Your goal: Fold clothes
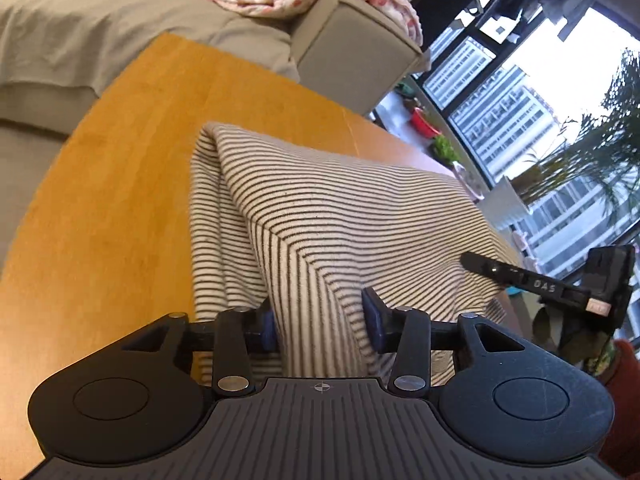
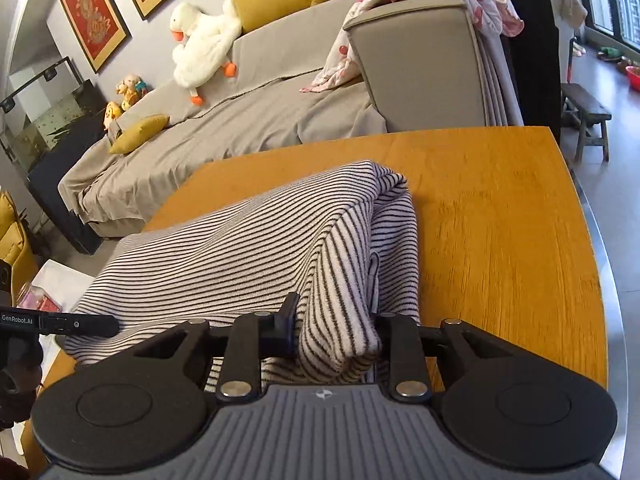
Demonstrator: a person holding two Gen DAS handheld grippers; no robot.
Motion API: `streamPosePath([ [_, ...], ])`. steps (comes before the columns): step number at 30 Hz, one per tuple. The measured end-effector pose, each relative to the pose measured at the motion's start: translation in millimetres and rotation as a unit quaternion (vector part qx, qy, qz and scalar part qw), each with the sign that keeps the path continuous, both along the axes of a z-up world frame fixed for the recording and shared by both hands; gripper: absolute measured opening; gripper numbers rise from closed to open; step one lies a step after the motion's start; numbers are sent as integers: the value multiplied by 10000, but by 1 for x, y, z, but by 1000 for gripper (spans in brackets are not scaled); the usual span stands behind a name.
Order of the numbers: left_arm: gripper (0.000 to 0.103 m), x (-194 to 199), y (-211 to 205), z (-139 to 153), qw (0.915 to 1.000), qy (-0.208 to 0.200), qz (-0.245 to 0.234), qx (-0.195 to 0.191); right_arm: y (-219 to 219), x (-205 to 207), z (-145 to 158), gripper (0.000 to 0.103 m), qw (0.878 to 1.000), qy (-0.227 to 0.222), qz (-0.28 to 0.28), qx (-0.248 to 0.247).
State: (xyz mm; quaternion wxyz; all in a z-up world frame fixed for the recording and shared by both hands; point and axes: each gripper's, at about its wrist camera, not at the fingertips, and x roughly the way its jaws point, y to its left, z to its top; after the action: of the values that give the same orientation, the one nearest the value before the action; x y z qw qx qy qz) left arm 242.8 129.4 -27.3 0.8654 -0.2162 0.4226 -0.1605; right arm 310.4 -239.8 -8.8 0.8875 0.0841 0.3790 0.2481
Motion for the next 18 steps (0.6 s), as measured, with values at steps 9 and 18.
streamPosePath([
  [9,40,-5,18,44,9974,-432,16,-568,2,-4,25,22,9992,-198,149,298],
  [18,44,-23,2,45,9984,-476,40,292,-6,-5,0,31,9998,-162,47,-102],
])
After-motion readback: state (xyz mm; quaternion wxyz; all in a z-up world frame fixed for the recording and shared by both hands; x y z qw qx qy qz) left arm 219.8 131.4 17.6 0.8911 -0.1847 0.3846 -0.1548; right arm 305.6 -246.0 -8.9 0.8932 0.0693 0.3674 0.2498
